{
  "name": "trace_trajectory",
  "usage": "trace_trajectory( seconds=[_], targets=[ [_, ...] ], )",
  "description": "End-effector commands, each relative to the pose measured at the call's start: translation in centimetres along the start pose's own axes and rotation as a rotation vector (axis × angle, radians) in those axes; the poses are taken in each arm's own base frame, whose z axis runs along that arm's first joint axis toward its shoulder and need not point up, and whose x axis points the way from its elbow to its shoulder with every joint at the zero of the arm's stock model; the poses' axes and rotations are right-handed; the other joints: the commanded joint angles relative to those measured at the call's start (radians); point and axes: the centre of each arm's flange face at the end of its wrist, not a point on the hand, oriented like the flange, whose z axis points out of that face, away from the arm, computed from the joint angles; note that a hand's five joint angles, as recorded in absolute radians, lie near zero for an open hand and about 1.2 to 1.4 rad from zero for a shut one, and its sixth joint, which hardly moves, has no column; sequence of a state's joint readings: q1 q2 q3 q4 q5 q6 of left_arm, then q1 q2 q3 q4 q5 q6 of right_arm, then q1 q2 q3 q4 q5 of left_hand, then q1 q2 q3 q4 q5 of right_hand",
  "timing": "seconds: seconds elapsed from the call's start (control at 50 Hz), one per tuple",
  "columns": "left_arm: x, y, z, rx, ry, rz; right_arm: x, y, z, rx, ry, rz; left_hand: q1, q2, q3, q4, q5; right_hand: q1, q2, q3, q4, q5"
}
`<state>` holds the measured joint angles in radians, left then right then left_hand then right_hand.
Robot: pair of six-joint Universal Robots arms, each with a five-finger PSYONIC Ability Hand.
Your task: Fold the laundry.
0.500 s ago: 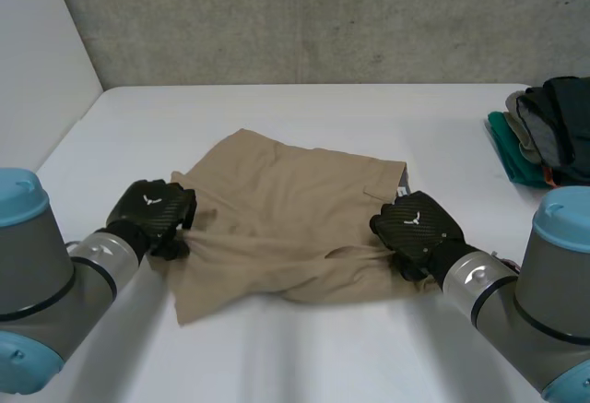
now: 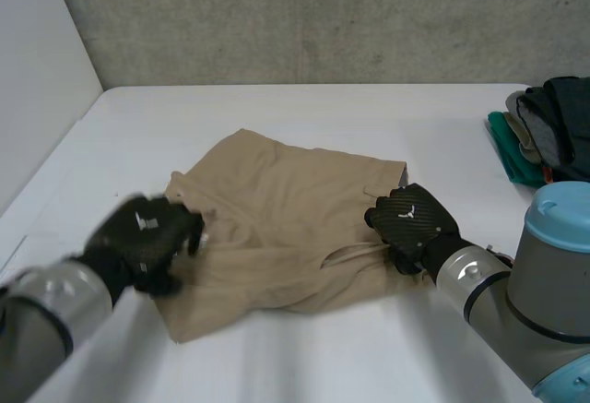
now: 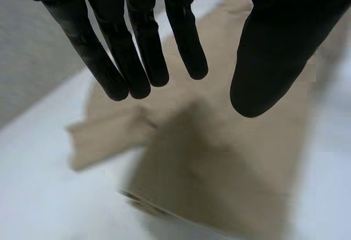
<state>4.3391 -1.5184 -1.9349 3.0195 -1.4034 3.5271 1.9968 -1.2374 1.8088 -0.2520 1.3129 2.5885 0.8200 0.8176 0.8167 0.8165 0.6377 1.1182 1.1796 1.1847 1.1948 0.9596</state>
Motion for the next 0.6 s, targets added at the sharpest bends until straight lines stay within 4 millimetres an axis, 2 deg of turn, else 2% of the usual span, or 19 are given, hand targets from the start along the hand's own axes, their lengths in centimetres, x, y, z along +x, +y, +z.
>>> trace_trajectory(
  seconds=[0.02, 0.16, 0.24, 0.6],
  targets=[
    [2.8, 3.6, -0.3, -0.126, 0.091, -0.009, -0.2, 0.5, 0.2, -0.014, -0.002, -0.019, -0.033, -0.031, -0.030, -0.030, -0.025, 0.278, 0.217, 0.212, 0.201, 0.262],
    [1.3, 4.9, 2.9, -0.113, -0.014, 0.020, -0.7, 0.5, 0.0, -0.016, -0.015, -0.023, -0.084, -0.081, -0.081, -0.080, -0.076, 0.278, 0.217, 0.212, 0.201, 0.262],
    [1.2, 5.2, 3.9, -0.103, -0.034, 0.046, -1.1, 0.4, -0.3, -0.012, -0.026, -0.027, -0.116, -0.114, -0.113, -0.113, -0.108, 0.278, 0.217, 0.212, 0.201, 0.262],
    [1.9, 6.2, 6.0, -0.081, -0.030, 0.192, -1.3, 0.5, -0.3, -0.017, -0.031, -0.029, -0.175, -0.173, -0.172, -0.171, -0.167, 0.278, 0.217, 0.212, 0.201, 0.262]
  ],
)
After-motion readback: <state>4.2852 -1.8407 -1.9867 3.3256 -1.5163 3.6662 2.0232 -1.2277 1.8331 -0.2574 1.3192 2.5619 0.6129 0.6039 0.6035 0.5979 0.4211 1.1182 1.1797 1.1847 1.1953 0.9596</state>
